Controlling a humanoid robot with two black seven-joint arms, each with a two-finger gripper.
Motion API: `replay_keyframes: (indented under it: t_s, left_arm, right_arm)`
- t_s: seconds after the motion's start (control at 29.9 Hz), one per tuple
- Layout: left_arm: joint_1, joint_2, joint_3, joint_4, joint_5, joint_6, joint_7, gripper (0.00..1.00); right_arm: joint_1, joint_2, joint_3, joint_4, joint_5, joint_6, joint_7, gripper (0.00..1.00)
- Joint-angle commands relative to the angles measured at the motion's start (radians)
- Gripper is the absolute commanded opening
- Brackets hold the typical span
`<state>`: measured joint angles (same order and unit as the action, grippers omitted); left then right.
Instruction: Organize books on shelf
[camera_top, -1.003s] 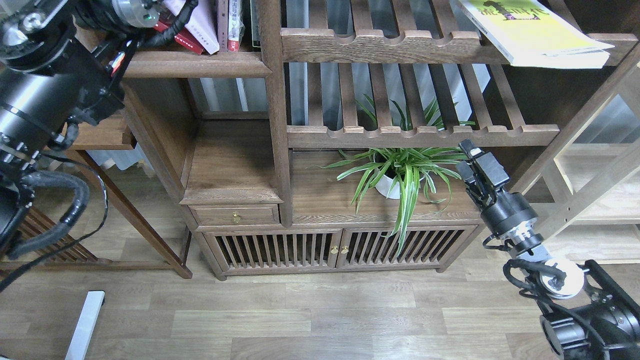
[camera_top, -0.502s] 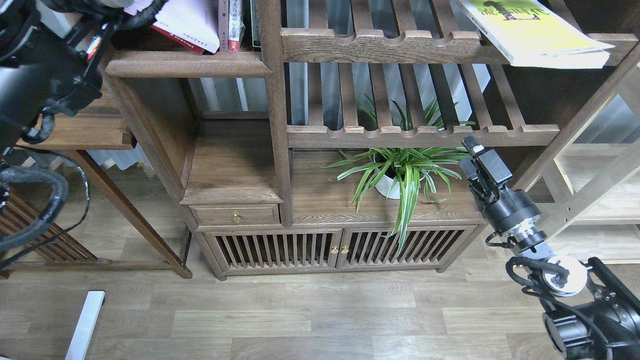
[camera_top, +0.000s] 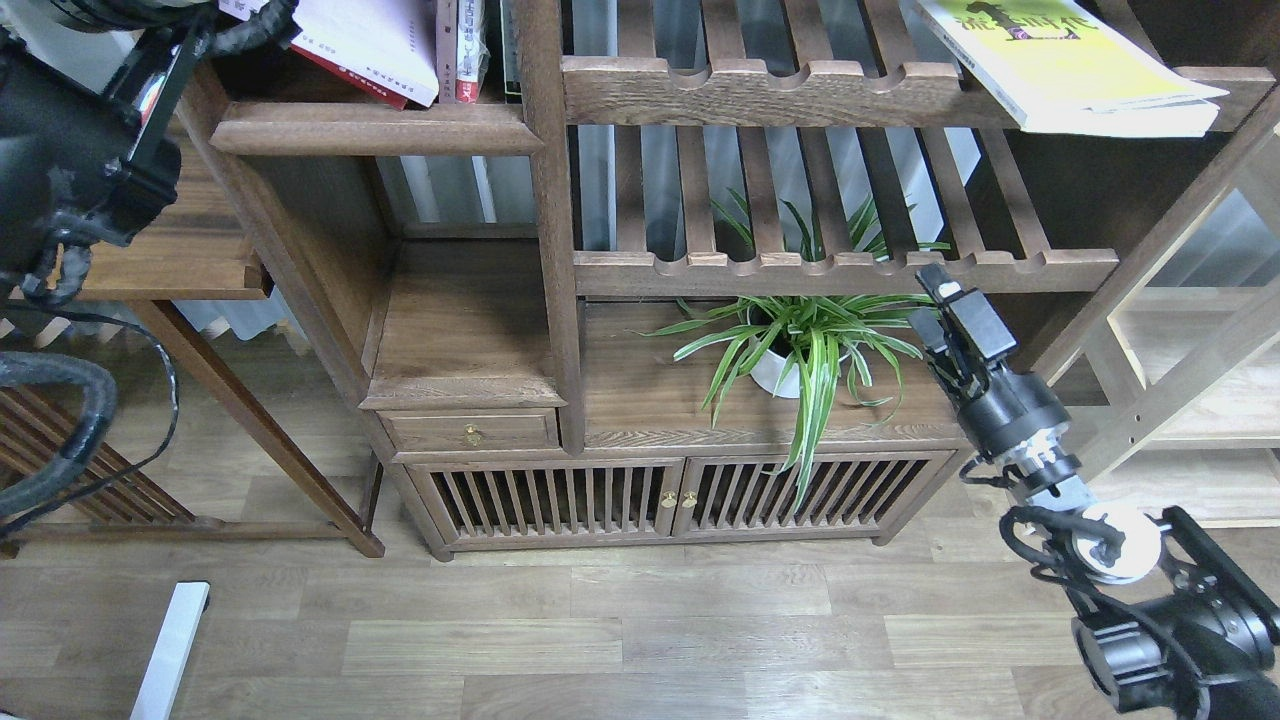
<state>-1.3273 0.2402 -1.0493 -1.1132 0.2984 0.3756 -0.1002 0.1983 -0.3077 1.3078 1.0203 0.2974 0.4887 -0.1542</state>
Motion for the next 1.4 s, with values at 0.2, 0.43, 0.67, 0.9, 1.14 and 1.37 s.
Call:
replay_keyframes:
  t_s: [0.2,0.43,0.67,0.9,1.14,1.37]
  left_arm:
    - [0.224,0.001,-0.165,-0.289,-0.099,-0.027,0.01,0.99]
    - [0.278,-0.013,-0.204,-0.349,-0.107,-0.271,-0.007,0.99]
    - [0.356,-0.048,-0.19,-0.336,-0.157,-0.599,-0.073,0.99]
    - [0.431,-0.067,-0.186,-0.338,-0.189,-0.763,-0.058,0.99]
    - [0.536,-0.075,-0.13,-0.346,-0.194,-0.864,-0.044,0.99]
    - [0.589,-0.127,-0.069,-0.344,-0.263,-0.864,-0.004,0.98]
  right_arm:
    - [0.018,-0.002,0.057,0.032,0.066,0.0,0.004,0.98]
    - [0.026,-0.004,0.174,0.06,0.111,0.0,0.004,0.98]
    - [0.026,-0.01,0.218,0.083,0.111,0.0,0.002,0.98]
    - [0.027,-0.019,0.218,0.095,0.109,0.0,0.002,0.98]
    - [0.044,-0.048,0.218,0.093,0.109,0.0,0.001,0.98]
    - [0.067,-0.087,0.217,0.09,0.109,0.0,-0.005,0.97]
